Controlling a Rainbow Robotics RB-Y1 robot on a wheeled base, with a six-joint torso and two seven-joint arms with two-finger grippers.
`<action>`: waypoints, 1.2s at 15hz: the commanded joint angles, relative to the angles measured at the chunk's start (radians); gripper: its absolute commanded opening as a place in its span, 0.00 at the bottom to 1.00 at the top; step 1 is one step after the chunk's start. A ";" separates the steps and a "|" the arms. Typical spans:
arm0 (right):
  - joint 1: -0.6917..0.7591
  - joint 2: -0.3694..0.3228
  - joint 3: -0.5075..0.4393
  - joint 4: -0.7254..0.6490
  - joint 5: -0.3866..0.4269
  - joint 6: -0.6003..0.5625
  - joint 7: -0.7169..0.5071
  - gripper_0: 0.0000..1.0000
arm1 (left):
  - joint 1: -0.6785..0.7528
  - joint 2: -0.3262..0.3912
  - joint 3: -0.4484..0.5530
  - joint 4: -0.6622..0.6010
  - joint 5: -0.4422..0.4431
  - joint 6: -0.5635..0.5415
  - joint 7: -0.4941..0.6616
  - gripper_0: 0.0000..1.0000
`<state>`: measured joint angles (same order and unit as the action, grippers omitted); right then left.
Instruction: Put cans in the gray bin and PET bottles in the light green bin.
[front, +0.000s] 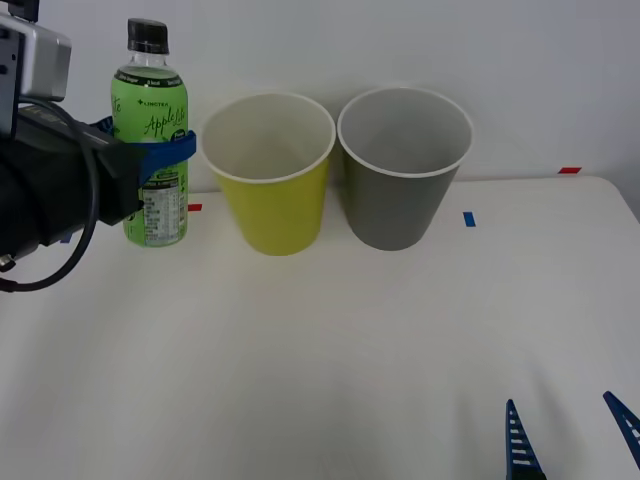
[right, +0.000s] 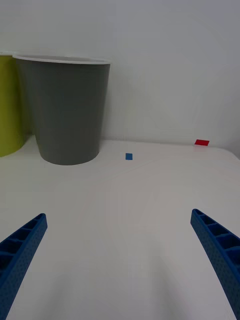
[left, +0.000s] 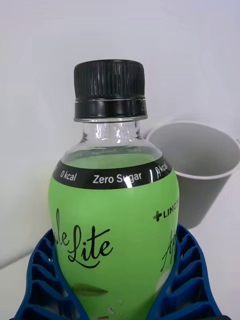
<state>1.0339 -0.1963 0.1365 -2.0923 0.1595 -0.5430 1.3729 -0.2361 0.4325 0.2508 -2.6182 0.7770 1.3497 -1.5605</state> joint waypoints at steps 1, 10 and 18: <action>0.000 0.000 0.000 0.000 0.000 0.000 0.000 1.00 | -0.084 -0.009 -0.062 0.058 -0.111 -0.075 0.000 0.00; 0.000 0.000 0.000 0.000 0.000 0.000 0.000 1.00 | -0.230 -0.040 -0.248 0.305 -0.375 -0.339 0.019 0.00; 0.000 0.000 0.000 0.000 0.000 0.000 0.000 1.00 | -0.282 -0.113 -0.338 0.521 -0.467 -0.569 0.028 0.00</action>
<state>1.0339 -0.1963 0.1365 -2.0923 0.1595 -0.5430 1.3729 -0.5171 0.3329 -0.0828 -2.1174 0.3143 0.8024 -1.5301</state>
